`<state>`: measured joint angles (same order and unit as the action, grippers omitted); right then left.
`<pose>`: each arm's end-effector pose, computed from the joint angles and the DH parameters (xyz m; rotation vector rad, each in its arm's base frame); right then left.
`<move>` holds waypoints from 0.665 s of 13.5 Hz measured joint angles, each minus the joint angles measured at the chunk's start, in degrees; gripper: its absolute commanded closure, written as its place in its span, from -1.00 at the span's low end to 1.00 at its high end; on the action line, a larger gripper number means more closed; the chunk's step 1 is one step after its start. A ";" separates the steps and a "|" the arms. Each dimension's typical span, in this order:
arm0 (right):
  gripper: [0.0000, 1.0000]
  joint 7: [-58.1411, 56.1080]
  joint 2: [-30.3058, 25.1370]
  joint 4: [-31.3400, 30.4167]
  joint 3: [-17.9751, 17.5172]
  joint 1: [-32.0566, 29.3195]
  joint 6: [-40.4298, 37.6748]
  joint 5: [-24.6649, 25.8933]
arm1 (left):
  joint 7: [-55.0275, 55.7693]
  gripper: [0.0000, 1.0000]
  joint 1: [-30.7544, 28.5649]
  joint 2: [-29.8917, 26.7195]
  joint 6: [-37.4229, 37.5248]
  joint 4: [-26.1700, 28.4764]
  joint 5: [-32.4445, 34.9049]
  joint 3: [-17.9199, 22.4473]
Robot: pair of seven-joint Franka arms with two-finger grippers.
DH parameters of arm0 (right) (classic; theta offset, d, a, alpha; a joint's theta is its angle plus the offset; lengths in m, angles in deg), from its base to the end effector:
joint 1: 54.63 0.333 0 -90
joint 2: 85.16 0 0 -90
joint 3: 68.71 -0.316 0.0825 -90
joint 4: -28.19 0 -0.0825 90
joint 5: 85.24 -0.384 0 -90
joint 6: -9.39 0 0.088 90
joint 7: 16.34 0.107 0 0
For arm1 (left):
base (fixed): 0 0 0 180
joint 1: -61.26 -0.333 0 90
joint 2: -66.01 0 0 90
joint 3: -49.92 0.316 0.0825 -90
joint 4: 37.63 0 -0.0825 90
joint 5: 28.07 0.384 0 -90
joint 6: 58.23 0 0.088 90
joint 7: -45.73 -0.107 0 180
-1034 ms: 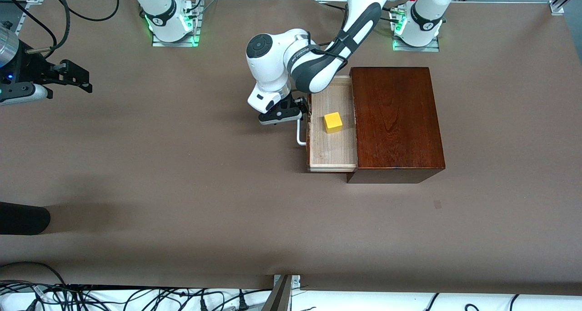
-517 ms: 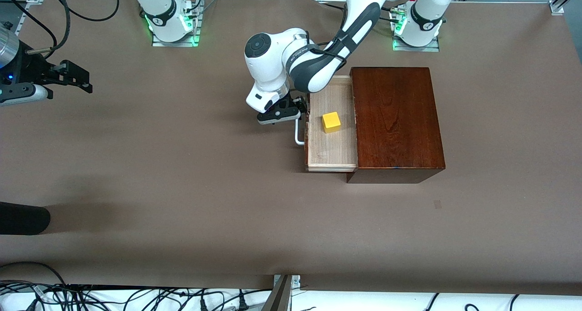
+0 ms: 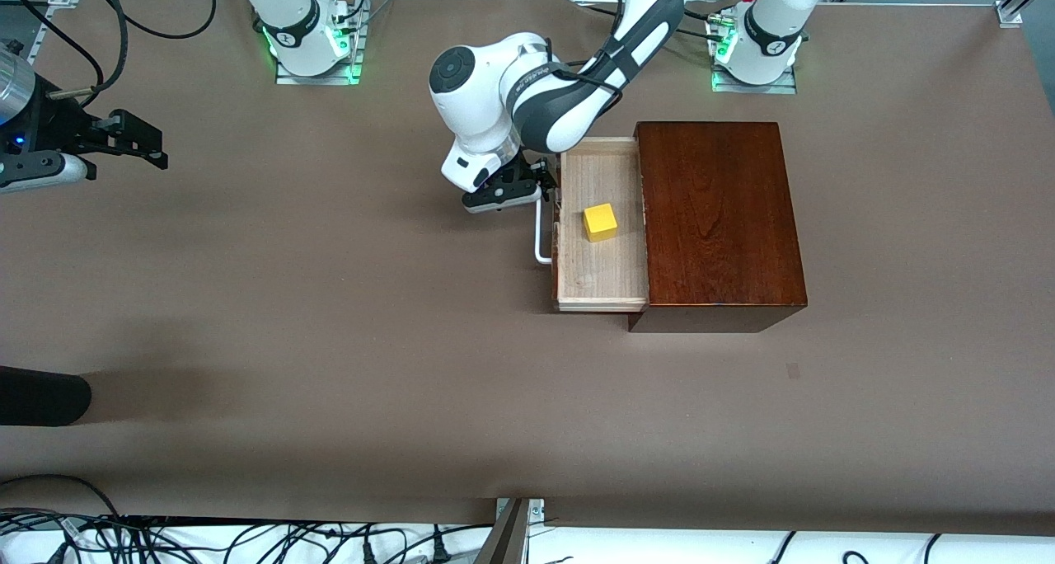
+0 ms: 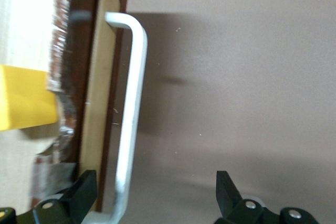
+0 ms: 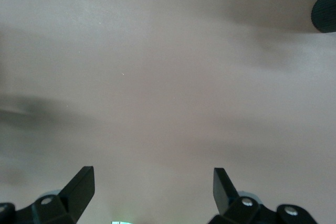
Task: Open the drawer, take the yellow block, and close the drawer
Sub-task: 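Release the handle and raise the left gripper back toward rest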
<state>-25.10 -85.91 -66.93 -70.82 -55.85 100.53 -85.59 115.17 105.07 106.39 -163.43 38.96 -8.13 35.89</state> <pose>0.5493 0.0093 0.5913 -3.1198 -0.2629 0.0875 0.4331 -0.5683 0.3078 -2.8986 -0.1764 -0.0961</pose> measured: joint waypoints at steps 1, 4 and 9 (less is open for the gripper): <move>-1.00 0.00 0.01 0.00 0.00 0.00 0.00 0.00 | -0.29 -1.00 -0.01 -0.81 1.39 -0.25 -0.18 -0.15; -1.00 0.00 0.02 0.00 0.00 0.00 0.00 0.00 | -1.03 -1.00 -0.05 -4.43 5.01 -0.58 -1.01 -0.99; -1.00 0.00 0.04 0.00 0.01 -0.01 0.00 0.00 | -9.25 -1.00 -5.96 -12.65 9.33 -0.57 -7.59 -1.04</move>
<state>-25.10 -85.87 -66.93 -70.81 -55.87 100.53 -85.59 105.92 99.12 93.74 -154.10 38.38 -15.72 34.86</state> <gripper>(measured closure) 0.000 0.000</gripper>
